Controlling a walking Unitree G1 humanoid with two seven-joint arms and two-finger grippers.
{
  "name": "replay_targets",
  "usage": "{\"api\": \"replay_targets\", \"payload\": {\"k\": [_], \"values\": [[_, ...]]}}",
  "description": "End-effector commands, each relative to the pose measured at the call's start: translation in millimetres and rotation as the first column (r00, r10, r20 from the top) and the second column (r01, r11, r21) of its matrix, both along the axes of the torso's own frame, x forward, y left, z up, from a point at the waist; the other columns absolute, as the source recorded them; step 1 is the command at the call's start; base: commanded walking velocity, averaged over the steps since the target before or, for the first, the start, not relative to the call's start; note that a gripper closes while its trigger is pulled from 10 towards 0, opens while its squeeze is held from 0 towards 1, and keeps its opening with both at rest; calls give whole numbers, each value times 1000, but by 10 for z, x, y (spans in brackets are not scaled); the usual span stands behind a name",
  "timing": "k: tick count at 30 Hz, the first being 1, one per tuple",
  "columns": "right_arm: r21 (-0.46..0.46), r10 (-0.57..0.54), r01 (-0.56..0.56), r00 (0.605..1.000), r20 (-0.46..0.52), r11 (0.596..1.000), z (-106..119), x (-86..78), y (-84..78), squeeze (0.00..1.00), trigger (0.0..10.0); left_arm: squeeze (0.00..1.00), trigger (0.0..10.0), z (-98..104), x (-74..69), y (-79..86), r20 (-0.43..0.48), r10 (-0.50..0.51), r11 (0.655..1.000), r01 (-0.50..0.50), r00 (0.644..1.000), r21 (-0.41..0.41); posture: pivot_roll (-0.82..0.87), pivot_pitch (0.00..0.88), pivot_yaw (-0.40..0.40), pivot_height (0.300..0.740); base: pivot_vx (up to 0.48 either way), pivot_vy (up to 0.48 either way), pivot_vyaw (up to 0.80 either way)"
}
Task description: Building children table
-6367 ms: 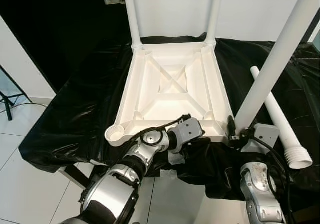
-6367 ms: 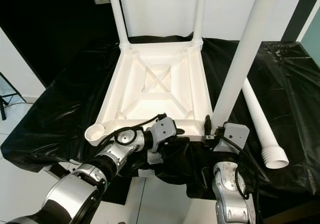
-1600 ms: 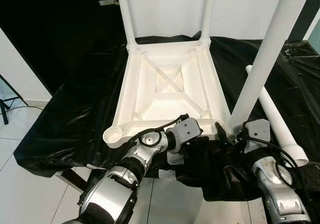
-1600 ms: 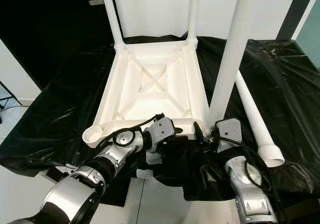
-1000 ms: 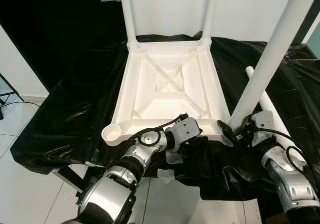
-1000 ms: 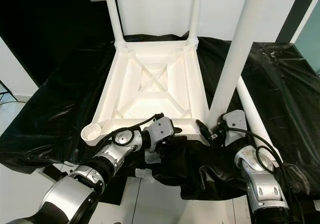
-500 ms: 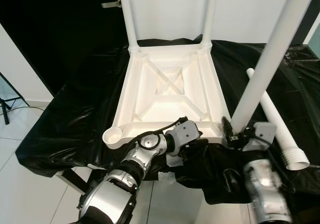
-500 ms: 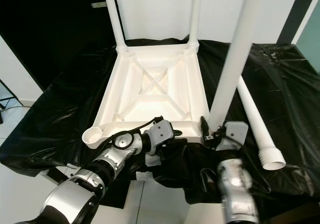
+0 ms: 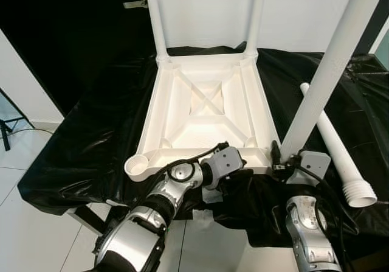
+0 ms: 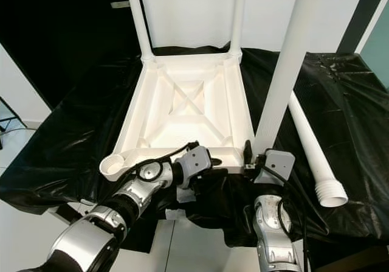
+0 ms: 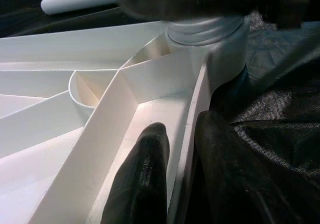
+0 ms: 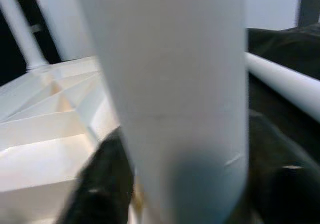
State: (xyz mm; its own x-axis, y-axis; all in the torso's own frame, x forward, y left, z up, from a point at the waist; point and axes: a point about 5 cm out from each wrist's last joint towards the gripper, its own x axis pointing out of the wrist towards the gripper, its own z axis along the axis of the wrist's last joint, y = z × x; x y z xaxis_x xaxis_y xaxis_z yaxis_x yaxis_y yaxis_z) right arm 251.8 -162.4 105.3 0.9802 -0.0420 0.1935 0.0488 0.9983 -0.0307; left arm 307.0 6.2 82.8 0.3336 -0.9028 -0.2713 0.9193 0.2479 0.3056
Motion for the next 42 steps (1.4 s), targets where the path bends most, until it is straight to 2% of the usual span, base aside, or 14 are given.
{"api": "replay_targets", "payload": {"k": [1, 4, 5, 9, 17, 18, 26, 29, 33, 35, 36, 37, 38, 42], "values": [[-38, 148, -149, 988, -38, 988, -54, -9, 191, 1000, 10000, 0, 10000, -321, -156, 82, -120, -6, 994, 19, 993, 107, -144, 19, 72, 740, 0, 0, 0], [-97, 198, -201, 979, -43, 975, -39, -3, 176, 949, 10000, 0, 10000, -336, -166, 92, -123, -8, 994, 22, 992, 110, -148, 19, 68, 740, 0, 0, 0], [-130, 234, -240, 970, -59, 962, -36, 5, 145, 0, 10000, 0, 10000, -351, -177, 99, -125, -8, 993, 23, 992, 113, -150, 18, 67, 740, 0, 0, 0], [-182, 421, -450, 889, -178, 874, 1, 40, -77, 0, 10000, 0, 10000, -391, -219, 42, -140, 5, 994, 10, 990, 105, -164, 6, 43, 740, 0, 0, 0], [-147, 562, -625, 764, -317, 767, -136, -90, -179, 0, 10000, 0, 10000, -322, -194, -49, -132, 13, 997, -4, 991, 73, -144, 0, 26, 740, 0, 0, 0], [-134, 581, -642, 750, -317, 755, -147, -114, -184, 0, 0, 0, 10000, -323, -192, -42, -131, 15, 997, -5, 991, 74, -140, 0, 23, 740, 0, 0, 0], [-113, 621, -686, 706, -340, 719, -187, -126, -169, 0, 0, 0, 10000, -347, -181, 18, -130, 37, 996, -26, 991, 84, -134, 0, 19, 740, 0, 0, 0], [-70, 579, -634, 741, -341, 770, -249, -89, -182, 0, 0, 0, 10000, -354, -187, 18, -132, 37, 996, -26, 991, 83, -140, 0, 21, 740, 0, 0, 0], [-41, 556, -601, 761, -333, 798, -275, -75, -182, 0, 0, 0, 10000, -353, -187, 16, -133, 36, 996, -25, 991, 83, -140, 0, 21, 740, 0, 0, 0], [-61, 290, -316, 920, -265, 947, -465, -108, -31, 0, 0, 0, 10000, -330, -166, 9, -125, 34, 996, -23, 992, 85, -129, 0, 31, 740, 0, 0, 0], [-17, 136, -141, 973, -186, 990, -436, -133, 5, 0, 0, 0, 10000, -313, -152, 8, -122, 34, 996, -24, 992, 83, -129, 0, 31, 740, 0, 0, 0], [-17, 136, -141, 973, -186, 990, -436, -133, 5, 0, 0, 0, 10000, -313, -152, 8, -122, 34, 996, -24, 992, 83, -129, 0, 31, 740, 0, 0, 0], [-14, 34, -37, 987, -157, 999, -410, -142, 25, 0, 0, 0, 10000, -304, -141, 20, -118, 33, 996, -23, 992, 85, -132, 0, 39, 740, 0, 0, 0], [0, 0, 0, 991, -134, 1000, -366, -129, 24, 0, 0, 0, 10000, -301, -133, 36, -117, 34, 996, -24, 993, 88, -139, 0, 45, 740, 0, 0, 0]]}}
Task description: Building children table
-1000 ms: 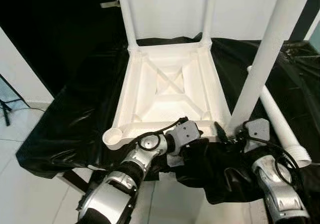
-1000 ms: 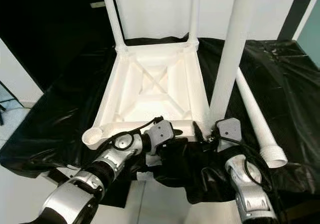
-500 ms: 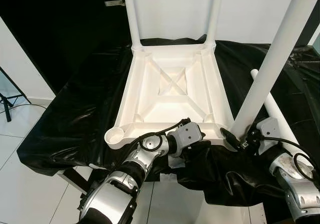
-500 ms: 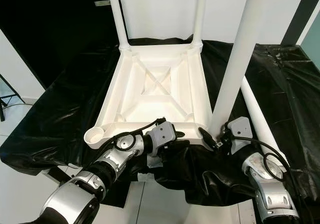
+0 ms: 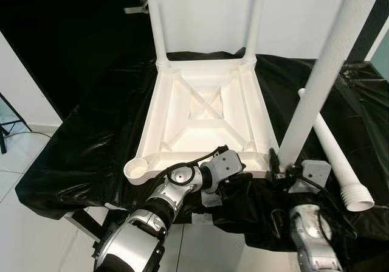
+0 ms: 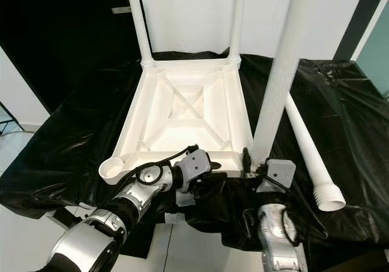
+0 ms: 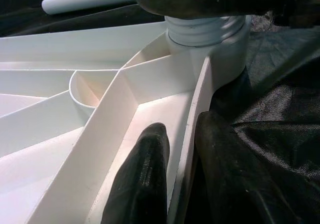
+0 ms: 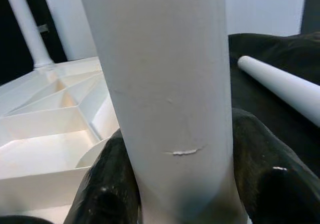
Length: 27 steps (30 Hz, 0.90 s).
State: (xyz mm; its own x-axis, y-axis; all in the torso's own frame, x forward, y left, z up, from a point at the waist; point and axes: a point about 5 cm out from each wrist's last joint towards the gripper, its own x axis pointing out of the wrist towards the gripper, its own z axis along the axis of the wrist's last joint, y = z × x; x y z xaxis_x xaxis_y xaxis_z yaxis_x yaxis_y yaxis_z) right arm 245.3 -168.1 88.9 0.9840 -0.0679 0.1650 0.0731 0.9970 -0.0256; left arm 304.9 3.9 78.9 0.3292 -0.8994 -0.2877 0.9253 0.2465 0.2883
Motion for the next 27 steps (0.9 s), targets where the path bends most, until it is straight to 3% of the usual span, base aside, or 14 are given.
{"api": "replay_targets", "payload": {"k": [1, 9, 10, 11, 16, 17, 18, 19, 20, 22, 25, 27], "values": [[16, 6, -4, 995, -104, 1000, -186, -38, 71, 0, 0, 0, 10000, -271, -111, 79, -93, 26, 996, -17, 995, 91, -146, 0, 50, 740, 0, 0, 0], [1, 90, -91, 991, -94, 996, -156, -12, 178, 0, 0, 0, 10000, -270, -105, 83, -90, 22, 995, -13, 996, 99, -149, 0, 34, 740, 0, 0, 0], [-11, 120, -122, 987, -105, 992, -169, -23, 178, 0, 7529, 0, 10000, -268, -104, 75, -91, 29, 995, -20, 995, 94, -149, 0, 28, 740, 0, 0, 0], [-18, 202, -206, 973, -115, 978, -185, -54, 176, 1000, 10000, 0, 10000, -272, -106, 71, -94, 36, 996, -27, 995, 88, -145, 0, 18, 740, 0, 0, 0], [-61, 289, -299, 948, -136, 952, -187, -67, 55, 1000, 10000, 0, 10000, -289, -113, 82, -100, 46, 996, -38, 994, 87, -146, 0, 16, 740, 0, 0, 0], [-101, 274, -288, 952, -136, 952, -156, -31, -61, 1000, 10000, 0, 10000, -297, -117, 88, -102, 49, 995, -40, 994, 87, -146, 0, 15, 740, 0, 0, 0], [-136, 246, -263, 960, -131, 955, -101, 31, -198, 0, 10000, 0, 10000, -304, -121, 94, -103, 49, 995, -40, 993, 88, -147, 0, 13, 740, 0, 0, 0], [-162, 234, -252, 964, -123, 954, -19, 108, -334, 0, 10000, 0, 10000, -309, -122, 98, -105, 50, 995, -41, 993, 89, -149, 0, 13, 740, 0, 0, 0], [-162, 234, -252, 964, -123, 954, -19, 108, -334, 0, 10000, 0, 10000, -309, -122, 98, -105, 50, 995, -41, 993, 89, -149, 0, 13, 740, 0, 0, 0], [-155, 282, -306, 946, -156, 939, 79, 236, -509, 0, 10000, 0, 10000, -311, -121, 102, -107, 53, 995, -43, 993, 89, -153, 0, 14, 740, 0, 0, 0], [-139, 323, -350, 928, -186, 926, 83, 272, -552, 0, 10000, 0, 10000, -309, -120, 98, -107, 53, 995, -44, 993, 89, -152, 0, 13, 740, 0, 0, 0], [-100, 402, -433, 886, -231, 896, 60, 301, -579, 0, 10000, 0, 10000, -302, -117, 85, -105, 53, 995, -44, 993, 87, -143, 0, 12, 740, 0, 0, 0]]}}
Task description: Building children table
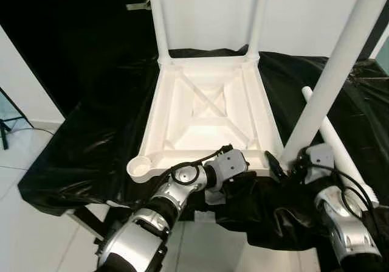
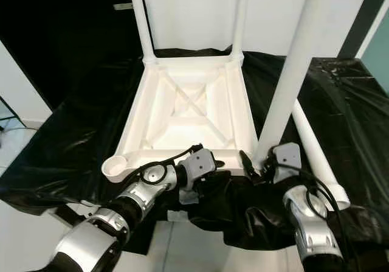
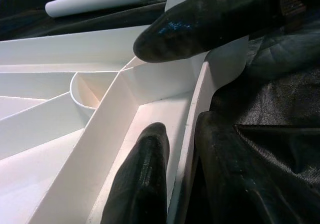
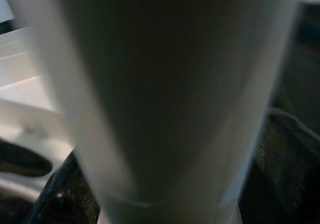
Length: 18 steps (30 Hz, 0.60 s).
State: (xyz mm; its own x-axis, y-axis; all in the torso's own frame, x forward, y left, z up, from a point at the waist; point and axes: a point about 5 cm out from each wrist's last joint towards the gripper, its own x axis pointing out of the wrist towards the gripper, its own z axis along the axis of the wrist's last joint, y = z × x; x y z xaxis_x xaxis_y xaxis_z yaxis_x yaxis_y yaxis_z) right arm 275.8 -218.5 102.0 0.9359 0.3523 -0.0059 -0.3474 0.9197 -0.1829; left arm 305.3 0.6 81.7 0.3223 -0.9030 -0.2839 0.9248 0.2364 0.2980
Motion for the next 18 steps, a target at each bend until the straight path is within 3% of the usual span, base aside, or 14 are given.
{"api": "replay_targets", "payload": {"k": [1, 2, 3, 5, 8, 13, 18], "values": [[20, 15, -13, 998, -66, 1000, -71, -3, -74, 0, 10000, 0, 10000, -330, -122, 118, -115, 65, 995, -55, 991, 89, -143, 0, 12, 740, 0, 0, 0], [20, 15, -13, 998, -66, 1000, -71, -3, -74, 0, 10000, 0, 10000, -330, -122, 118, -115, 65, 995, -55, 991, 89, -143, 0, 12, 740, 0, 0, 0], [35, 146, -143, 984, -101, 989, -91, -42, 5, 0, 0, 0, 10000, -309, -102, 120, -110, 71, 995, -62, 991, 84, -133, 0, 9, 740, 0, 0, 0], [35, 146, -143, 984, -101, 989, -91, -42, 5, 0, 0, 0, 10000, -309, -102, 120, -110, 71, 995, -62, 991, 84, -133, 0, 9, 740, 0, 0, 0], [36, 264, -261, 955, -135, 965, -125, -109, 60, 0, 0, 0, 10000, -308, -84, 157, -106, 83, 993, -74, 991, 88, -129, 0, 12, 740, 0, 0, 0], [30, 282, -281, 948, -145, 959, -116, -112, 22, 0, 0, 0, 10000, -320, -88, 176, -107, 85, 993, -76, 991, 91, -130, 0, 14, 740, 0, 0, 0], [6, 349, -359, 903, -252, 933, -199, -216, -60, 0, 0, 0, 10000, -327, -98, 167, -110, 80, 993, -70, 991, 94, -139, 0, 24, 740, 0, 0, 0]]}}
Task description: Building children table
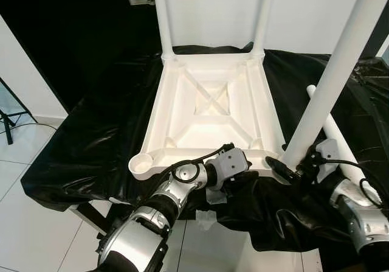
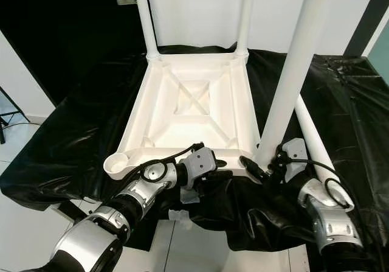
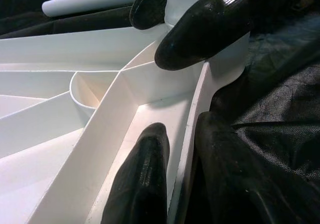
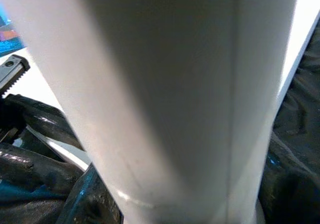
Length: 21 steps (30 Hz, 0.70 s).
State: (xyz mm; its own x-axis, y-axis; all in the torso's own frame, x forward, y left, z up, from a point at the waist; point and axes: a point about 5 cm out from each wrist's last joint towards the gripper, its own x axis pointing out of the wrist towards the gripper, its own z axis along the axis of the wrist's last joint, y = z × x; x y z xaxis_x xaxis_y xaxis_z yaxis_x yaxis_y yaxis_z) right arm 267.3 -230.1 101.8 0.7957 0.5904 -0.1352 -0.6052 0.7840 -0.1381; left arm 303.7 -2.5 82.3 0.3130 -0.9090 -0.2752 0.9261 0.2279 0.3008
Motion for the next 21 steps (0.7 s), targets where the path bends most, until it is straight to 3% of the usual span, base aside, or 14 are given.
{"api": "replay_targets", "payload": {"k": [1, 4, 5, 6, 7, 9, 10, 11, 14, 15, 16, 17, 21], "values": [[-22, 90, -93, 989, -117, 995, -196, -130, 56, 0, 0, 0, 10000, -333, -81, 198, -114, 92, 991, -80, 989, 103, -139, 0, 24, 740, 0, 0, 0], [-27, 96, -100, 985, -143, 995, -246, -170, 57, 0, 0, 0, 10000, -328, -79, 191, -113, 90, 992, -78, 990, 103, -141, 0, 25, 740, 0, 0, 0], [-12, -5, 4, 995, -101, 1000, -329, -170, 157, 0, 0, 0, 10000, -321, -74, 185, -111, 88, 992, -77, 990, 103, -142, 0, 22, 740, 0, 0, 0], [20, -184, 185, 983, -28, 983, -401, -171, 305, 0, 0, 0, 10000, -314, -69, 181, -109, 88, 992, -77, 990, 103, -142, 0, 22, 740, 0, 0, 0], [20, -184, 185, 983, -28, 983, -401, -171, 305, 0, 0, 0, 10000, -314, -69, 181, -109, 88, 992, -77, 990, 103, -142, 0, 22, 740, 0, 0, 0], [114, -426, 419, 904, 40, 901, -442, -235, 519, 0, 0, 0, 10000, -306, -62, 178, -107, 89, 992, -78, 990, 102, -134, 0, 23, 740, 0, 0, 0], [114, -426, 419, 904, 40, 901, -442, -235, 519, 0, 0, 0, 10000, -306, -62, 178, -107, 89, 992, -78, 990, 102, -134, 0, 23, 740, 0, 0, 0], [151, -488, 476, 871, 58, 866, -431, -308, 638, 0, 0, 0, 10000, -304, -61, 181, -107, 89, 992, -78, 990, 101, -131, 0, 27, 740, 0, 0, 0], [151, -488, 476, 871, 58, 866, -431, -308, 638, 0, 0, 0, 10000, -304, -61, 181, -107, 89, 992, -78, 990, 101, -131, 0, 27, 740, 0, 0, 0], [187, -570, 550, 818, 76, 814, -372, -305, 600, 0, 0, 0, 10000, -309, -61, 196, -108, 88, 992, -77, 990, 104, -143, 0, 34, 740, 0, 0, 0], [187, -570, 550, 818, 76, 814, -372, -305, 600, 0, 0, 0, 10000, -309, -61, 196, -108, 88, 992, -77, 990, 104, -143, 0, 34, 740, 0, 0, 0], [187, -627, 604, 772, 104, 775, -326, -287, 522, 0, 0, 0, 10000, -320, -66, 207, -107, 84, 991, -72, 991, 112, -150, 0, 38, 740, 0, 0, 0], [181, -649, 626, 750, 126, 758, -287, -260, 459, 0, 0, 0, 10000, -312, -62, 199, -106, 80, 991, -68, 991, 112, -150, 0, 37, 740, 0, 0, 0]]}}
